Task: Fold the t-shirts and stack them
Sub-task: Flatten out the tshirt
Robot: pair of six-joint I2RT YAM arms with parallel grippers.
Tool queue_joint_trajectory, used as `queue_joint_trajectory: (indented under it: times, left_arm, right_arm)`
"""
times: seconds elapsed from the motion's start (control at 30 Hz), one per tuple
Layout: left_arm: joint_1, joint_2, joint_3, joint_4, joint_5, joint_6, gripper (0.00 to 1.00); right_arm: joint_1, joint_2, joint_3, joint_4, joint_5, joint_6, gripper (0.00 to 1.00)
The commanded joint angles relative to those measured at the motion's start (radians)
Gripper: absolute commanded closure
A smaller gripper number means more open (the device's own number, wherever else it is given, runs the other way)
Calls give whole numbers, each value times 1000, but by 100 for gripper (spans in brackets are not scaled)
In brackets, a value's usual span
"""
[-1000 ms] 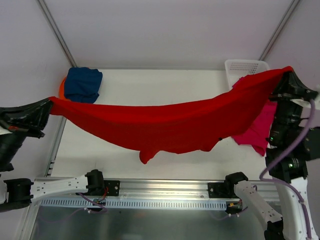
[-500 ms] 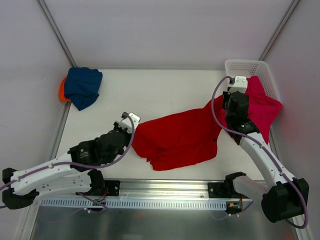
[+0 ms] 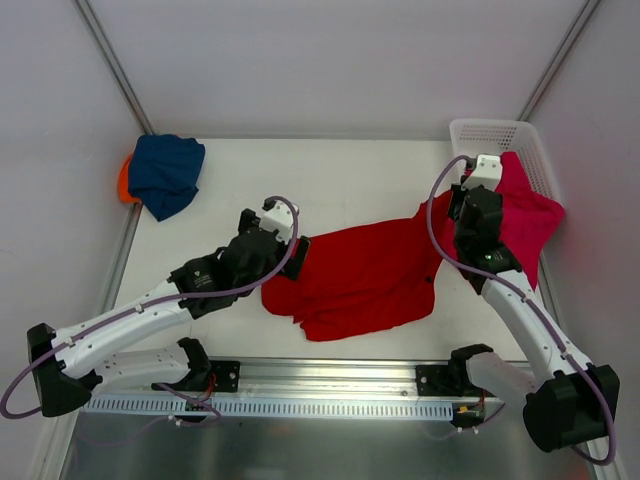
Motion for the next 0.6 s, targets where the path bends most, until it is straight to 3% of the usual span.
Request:
queue_joint_trajectory:
  times: [0.0,0.2,0.3,0.4,0.47,0.57]
  left_arm:
    - [5,4,65,10,58,-25,1]
    - [37,29,249,16,38,96,1]
    - [135,140,311,39,98,118,1]
    - [283,288,318,114,245,131,1]
    - [407,410,329,170,414,64,1]
    - [498,599,396,183,576,12,1]
  right_arm:
    - [-8,-59,-17,61,30,1,99]
    - [-9,-101,-50,55,41,11,99]
    - [-9,-99,-49,35,28,39,100]
    - [-9,-101,-55,23,-4,76,100]
    - [-8,-102,-58,15,-19,100,100]
    - [-8,-104,-64,3,-50,116,100]
